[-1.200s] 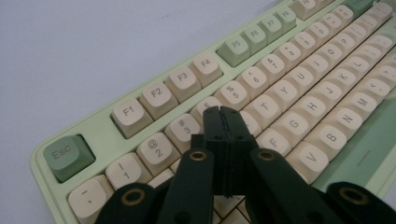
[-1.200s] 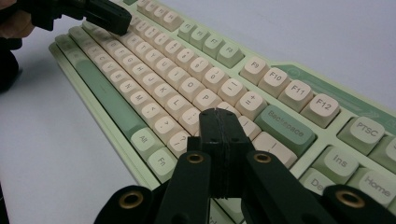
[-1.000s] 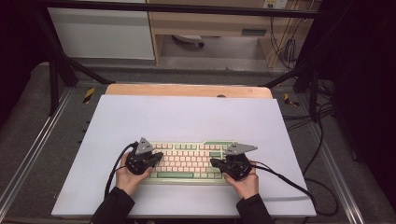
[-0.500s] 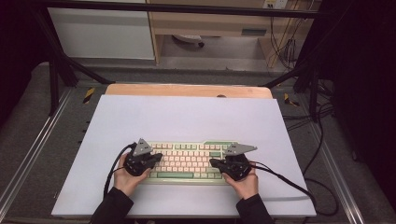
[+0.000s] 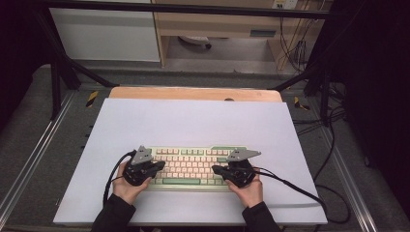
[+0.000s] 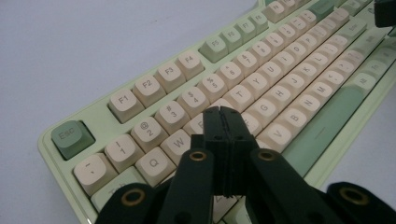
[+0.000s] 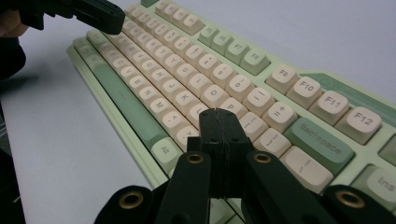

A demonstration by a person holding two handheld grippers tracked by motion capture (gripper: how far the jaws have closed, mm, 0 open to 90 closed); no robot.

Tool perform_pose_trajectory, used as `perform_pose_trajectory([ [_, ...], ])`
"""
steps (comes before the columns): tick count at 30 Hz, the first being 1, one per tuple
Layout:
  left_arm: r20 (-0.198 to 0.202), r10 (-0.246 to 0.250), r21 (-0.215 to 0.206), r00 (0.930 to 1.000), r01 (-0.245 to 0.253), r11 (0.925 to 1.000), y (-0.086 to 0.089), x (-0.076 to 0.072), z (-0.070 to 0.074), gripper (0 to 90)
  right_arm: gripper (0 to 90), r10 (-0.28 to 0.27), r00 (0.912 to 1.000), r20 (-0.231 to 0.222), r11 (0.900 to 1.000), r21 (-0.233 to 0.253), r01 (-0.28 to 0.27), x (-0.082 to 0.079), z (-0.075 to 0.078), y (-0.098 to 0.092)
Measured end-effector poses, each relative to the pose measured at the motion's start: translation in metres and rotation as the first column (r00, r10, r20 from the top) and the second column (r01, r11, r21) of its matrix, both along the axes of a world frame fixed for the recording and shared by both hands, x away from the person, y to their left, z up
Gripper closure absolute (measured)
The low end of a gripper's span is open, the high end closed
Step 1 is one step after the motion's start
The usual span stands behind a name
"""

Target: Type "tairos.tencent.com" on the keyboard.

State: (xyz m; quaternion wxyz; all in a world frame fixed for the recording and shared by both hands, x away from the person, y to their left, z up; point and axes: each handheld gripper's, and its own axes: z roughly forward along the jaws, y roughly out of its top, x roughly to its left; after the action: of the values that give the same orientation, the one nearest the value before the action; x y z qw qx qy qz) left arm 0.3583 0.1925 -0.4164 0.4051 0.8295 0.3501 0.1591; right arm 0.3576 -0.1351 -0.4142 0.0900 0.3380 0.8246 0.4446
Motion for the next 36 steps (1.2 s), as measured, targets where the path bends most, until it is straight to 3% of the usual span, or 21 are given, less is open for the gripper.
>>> perform_pose_trajectory([
  [11, 0.001, 0.034, -0.015, 0.9994, -0.034, 0.9993, 0.018, -0.004, 0.002, 90.0, 90.0, 0.048, 0.9988, -0.005, 0.999, -0.001, -0.048, 0.000, 0.001, 0.027],
  [26, 0.004, 0.042, -0.020, 0.9991, -0.042, 0.9989, 0.023, -0.004, 0.004, 89.9, 90.0, 0.082, 0.9963, -0.024, 0.997, -0.003, -0.082, 0.002, -0.006, 0.067],
  [36, 0.004, 0.040, -0.018, 0.9992, -0.040, 0.9990, 0.022, -0.004, 0.003, 90.0, 90.0, 0.087, 0.9953, -0.042, 0.996, -0.003, -0.088, 0.005, -0.014, 0.077],
])
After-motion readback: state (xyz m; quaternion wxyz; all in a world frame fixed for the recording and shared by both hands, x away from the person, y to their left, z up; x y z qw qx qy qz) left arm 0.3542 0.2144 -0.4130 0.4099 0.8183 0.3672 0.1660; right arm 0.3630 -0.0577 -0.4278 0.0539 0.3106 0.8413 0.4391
